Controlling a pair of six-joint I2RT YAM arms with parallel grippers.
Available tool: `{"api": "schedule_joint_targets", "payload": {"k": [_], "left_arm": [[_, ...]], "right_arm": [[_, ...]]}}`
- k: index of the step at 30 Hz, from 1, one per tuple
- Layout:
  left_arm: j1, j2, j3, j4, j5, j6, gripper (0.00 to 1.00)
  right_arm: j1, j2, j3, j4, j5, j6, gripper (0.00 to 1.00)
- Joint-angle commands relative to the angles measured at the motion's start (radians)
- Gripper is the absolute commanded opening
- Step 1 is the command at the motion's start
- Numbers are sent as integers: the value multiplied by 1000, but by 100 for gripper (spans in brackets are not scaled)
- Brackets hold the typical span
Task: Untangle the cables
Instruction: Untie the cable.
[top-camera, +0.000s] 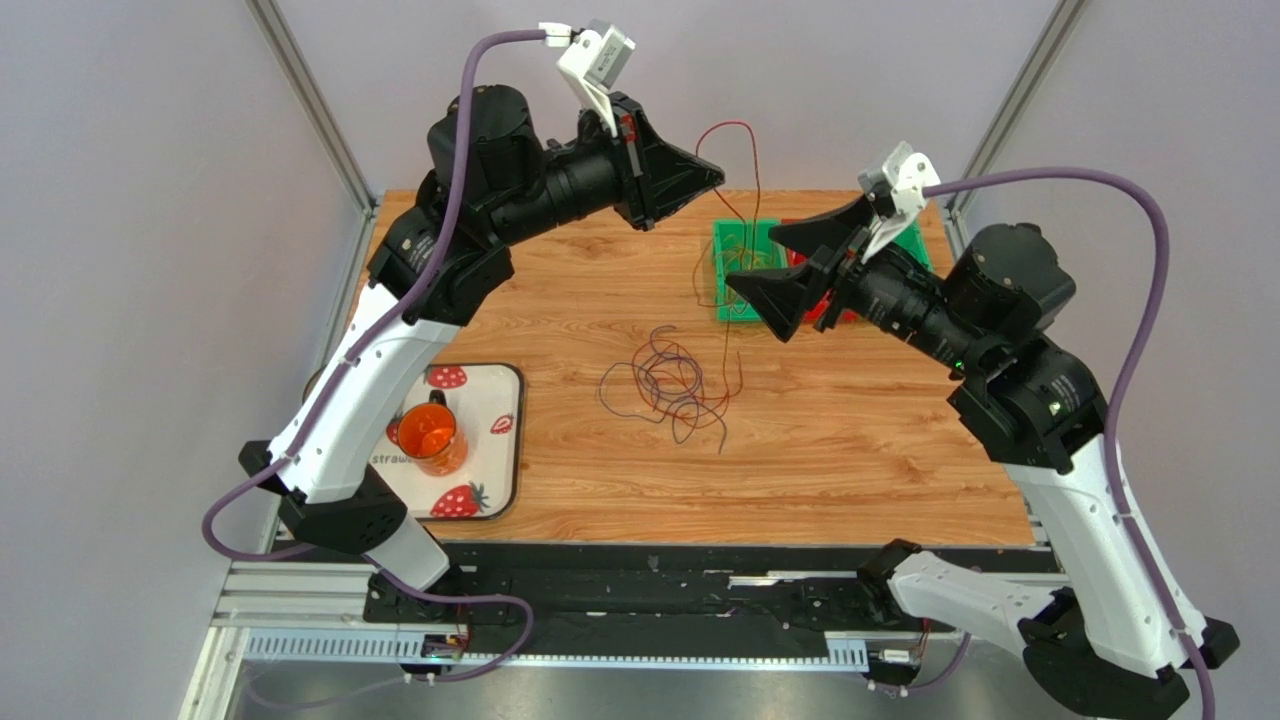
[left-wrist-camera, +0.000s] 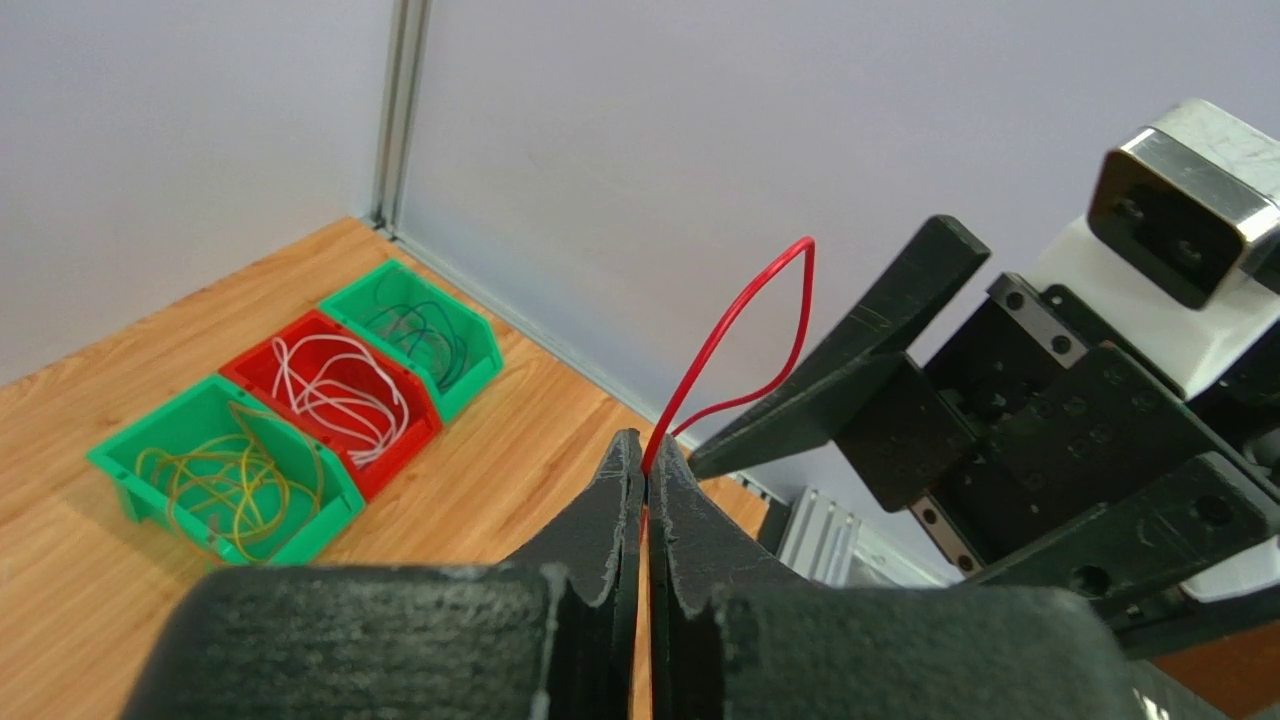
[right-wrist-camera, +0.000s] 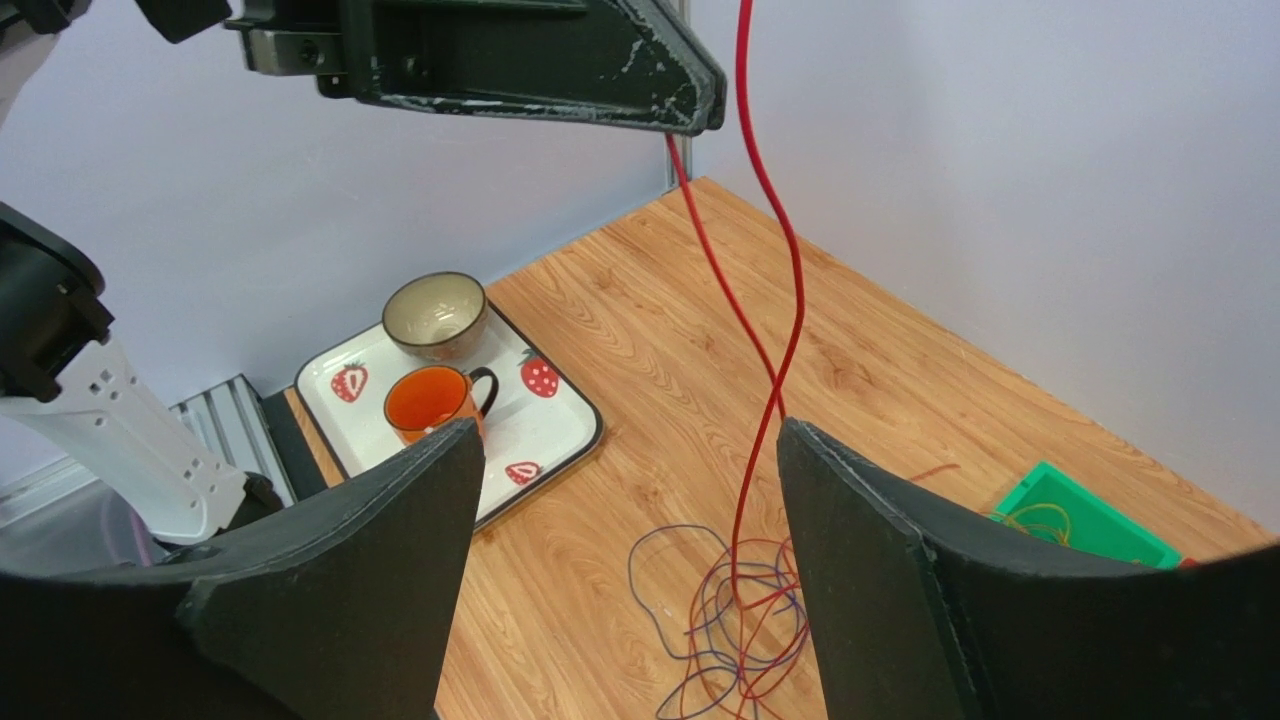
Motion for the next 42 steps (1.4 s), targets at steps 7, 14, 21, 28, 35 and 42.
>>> {"api": "schedule_joint_targets", "payload": {"k": [7,14,21,28,35,42], "left_arm": [[1,-35,3,25,87,-53,0],[3,-40,-2,34,109,-71,0],[3,-45,-10,33,112,-68,0],[3,-45,-20,16,91,-65,0],[24,-153,-144,-89,-49,-22,74],[108,-403,-556,-93,-112,-19,77]], "right_arm": [[-4,91,112,26,33,-142,75],[-2,120,118,43,45,-156,59],[-2,117,108,59,47,-147,23],[-2,97,74,85,68,-125,0],[-2,132,138,83,238,-144,0],[-4,209,285,77,395,-150,0]]}}
